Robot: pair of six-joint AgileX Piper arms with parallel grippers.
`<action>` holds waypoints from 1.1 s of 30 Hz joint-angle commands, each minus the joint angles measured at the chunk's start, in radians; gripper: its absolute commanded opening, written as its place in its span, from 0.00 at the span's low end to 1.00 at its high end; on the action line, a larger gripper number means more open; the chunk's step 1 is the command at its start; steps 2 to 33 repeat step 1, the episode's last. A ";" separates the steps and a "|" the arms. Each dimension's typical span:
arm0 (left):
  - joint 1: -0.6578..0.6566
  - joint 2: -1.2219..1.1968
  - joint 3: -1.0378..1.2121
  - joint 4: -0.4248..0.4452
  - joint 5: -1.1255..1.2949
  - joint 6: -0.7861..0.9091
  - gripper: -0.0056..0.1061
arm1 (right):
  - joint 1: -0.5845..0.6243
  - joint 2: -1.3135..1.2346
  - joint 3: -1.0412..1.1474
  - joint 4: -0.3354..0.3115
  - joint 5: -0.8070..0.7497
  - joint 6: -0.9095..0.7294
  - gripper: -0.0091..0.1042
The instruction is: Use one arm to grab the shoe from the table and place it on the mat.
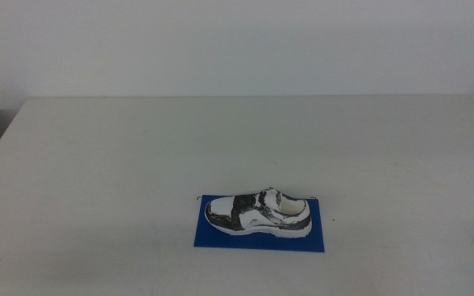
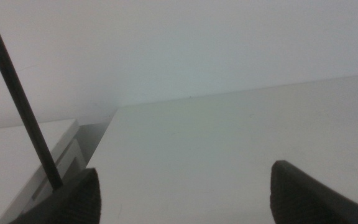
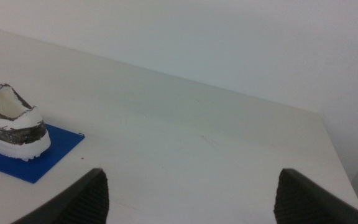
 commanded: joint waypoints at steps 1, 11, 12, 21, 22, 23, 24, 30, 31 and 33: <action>-0.005 -0.007 0.005 -0.009 -0.081 -0.006 0.89 | -0.009 -0.026 0.005 -0.015 -0.069 -0.006 0.89; -0.005 -0.007 0.005 -0.009 -0.081 -0.006 0.89 | -0.009 -0.026 0.005 -0.015 -0.069 -0.006 0.89; -0.005 -0.007 0.005 -0.009 -0.081 -0.006 0.89 | -0.009 -0.026 0.005 -0.015 -0.069 -0.006 0.89; -0.005 -0.007 0.005 -0.009 -0.081 -0.006 0.89 | -0.009 -0.026 0.005 -0.015 -0.069 -0.006 0.89; -0.005 -0.007 0.005 -0.009 -0.081 -0.006 0.89 | -0.009 -0.026 0.005 -0.015 -0.069 -0.006 0.89; -0.005 -0.007 0.005 -0.009 -0.081 -0.006 0.89 | -0.009 -0.026 0.005 -0.015 -0.069 -0.006 0.89; -0.005 -0.007 0.005 -0.009 -0.081 -0.006 0.89 | -0.009 -0.026 0.005 -0.015 -0.069 -0.006 0.89; -0.005 -0.007 0.005 -0.009 -0.081 -0.006 0.89 | -0.009 -0.026 0.005 -0.015 -0.069 -0.006 0.89; -0.005 -0.007 0.005 -0.009 -0.081 -0.006 0.89 | -0.009 -0.026 0.005 -0.015 -0.069 -0.006 0.89; -0.005 -0.007 0.005 -0.009 -0.081 -0.006 0.89 | -0.009 -0.026 0.005 -0.015 -0.069 -0.006 0.89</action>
